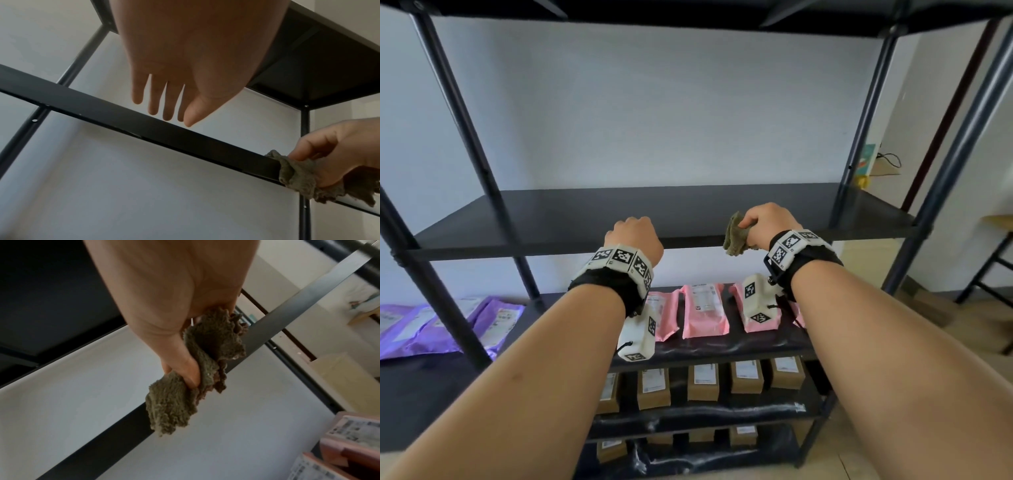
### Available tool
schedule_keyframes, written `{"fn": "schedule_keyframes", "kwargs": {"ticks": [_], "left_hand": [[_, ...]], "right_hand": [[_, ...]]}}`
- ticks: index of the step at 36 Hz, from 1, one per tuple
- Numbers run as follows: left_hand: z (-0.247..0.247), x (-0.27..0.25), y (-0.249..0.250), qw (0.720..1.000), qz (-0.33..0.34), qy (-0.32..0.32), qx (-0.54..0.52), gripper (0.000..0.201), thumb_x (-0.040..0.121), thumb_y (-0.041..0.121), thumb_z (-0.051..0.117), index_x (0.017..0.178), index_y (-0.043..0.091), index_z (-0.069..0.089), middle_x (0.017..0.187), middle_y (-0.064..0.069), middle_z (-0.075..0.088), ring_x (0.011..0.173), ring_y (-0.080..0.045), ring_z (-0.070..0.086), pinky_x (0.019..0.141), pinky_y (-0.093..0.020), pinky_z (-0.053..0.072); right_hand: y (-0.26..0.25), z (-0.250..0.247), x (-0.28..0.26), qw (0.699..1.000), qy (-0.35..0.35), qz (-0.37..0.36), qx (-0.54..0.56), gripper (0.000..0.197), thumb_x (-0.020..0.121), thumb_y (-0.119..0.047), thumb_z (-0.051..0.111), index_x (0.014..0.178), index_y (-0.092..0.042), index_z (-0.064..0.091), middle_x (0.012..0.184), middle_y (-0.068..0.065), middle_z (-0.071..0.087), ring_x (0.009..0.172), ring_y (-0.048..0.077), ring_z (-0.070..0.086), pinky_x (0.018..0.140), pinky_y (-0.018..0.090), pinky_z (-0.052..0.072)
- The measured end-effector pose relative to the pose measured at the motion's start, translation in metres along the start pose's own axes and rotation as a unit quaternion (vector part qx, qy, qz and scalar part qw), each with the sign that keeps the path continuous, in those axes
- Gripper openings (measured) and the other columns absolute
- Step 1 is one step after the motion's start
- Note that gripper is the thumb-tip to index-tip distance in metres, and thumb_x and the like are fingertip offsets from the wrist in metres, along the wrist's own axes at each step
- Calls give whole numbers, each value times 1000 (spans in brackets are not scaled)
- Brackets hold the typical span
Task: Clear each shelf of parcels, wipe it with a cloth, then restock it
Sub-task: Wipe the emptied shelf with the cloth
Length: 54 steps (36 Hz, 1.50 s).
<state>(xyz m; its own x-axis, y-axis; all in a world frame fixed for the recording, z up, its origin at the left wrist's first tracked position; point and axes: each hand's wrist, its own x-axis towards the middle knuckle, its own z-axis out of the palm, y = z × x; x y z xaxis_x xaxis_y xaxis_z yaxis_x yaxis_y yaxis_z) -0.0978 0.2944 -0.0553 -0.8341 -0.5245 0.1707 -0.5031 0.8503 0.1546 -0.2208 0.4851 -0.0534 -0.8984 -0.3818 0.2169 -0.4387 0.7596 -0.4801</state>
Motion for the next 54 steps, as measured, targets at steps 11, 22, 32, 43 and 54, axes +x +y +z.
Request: {"fn": "schedule_keyframes", "kwargs": {"ticks": [11, 22, 32, 43, 54], "left_hand": [[10, 13, 28, 995, 98, -6, -26, 38, 87, 8, 43, 124, 10, 50, 126, -10, 51, 117, -29, 45, 94, -40, 42], [28, 41, 73, 978, 199, 7, -54, 44, 87, 8, 42, 131, 10, 48, 131, -11, 50, 122, -31, 44, 97, -41, 38], [37, 49, 128, 970, 231, 10, -71, 44, 86, 8, 44, 129, 10, 49, 130, -10, 51, 122, -29, 45, 100, -39, 36], [55, 53, 218, 973, 219, 18, -65, 38, 89, 11, 42, 126, 11, 52, 126, -9, 54, 118, -28, 47, 98, -38, 36], [72, 55, 282, 977, 204, 30, -64, 34, 94, 15, 38, 124, 10, 53, 125, -9, 55, 116, -28, 49, 98, -39, 36]], "right_hand": [[23, -17, 1, 986, 81, 131, -70, 21, 90, -12, 51, 93, -16, 71, 98, 7, 68, 89, 29, 64, 89, 44, 52], [27, 15, -7, 991, 127, 31, -31, 25, 84, -4, 56, 84, -28, 64, 89, -9, 52, 82, 15, 54, 80, 35, 47], [89, -21, 8, 989, 125, 76, -25, 27, 85, -3, 59, 83, -29, 64, 100, -4, 56, 90, 19, 59, 88, 42, 51], [173, -71, 24, 988, 126, 90, 14, 27, 86, -4, 58, 84, -28, 71, 105, -3, 60, 92, 19, 61, 86, 40, 54], [240, -111, 27, 981, 147, 130, 5, 22, 91, -8, 55, 94, -21, 72, 97, 0, 63, 91, 21, 61, 87, 39, 54]]}}
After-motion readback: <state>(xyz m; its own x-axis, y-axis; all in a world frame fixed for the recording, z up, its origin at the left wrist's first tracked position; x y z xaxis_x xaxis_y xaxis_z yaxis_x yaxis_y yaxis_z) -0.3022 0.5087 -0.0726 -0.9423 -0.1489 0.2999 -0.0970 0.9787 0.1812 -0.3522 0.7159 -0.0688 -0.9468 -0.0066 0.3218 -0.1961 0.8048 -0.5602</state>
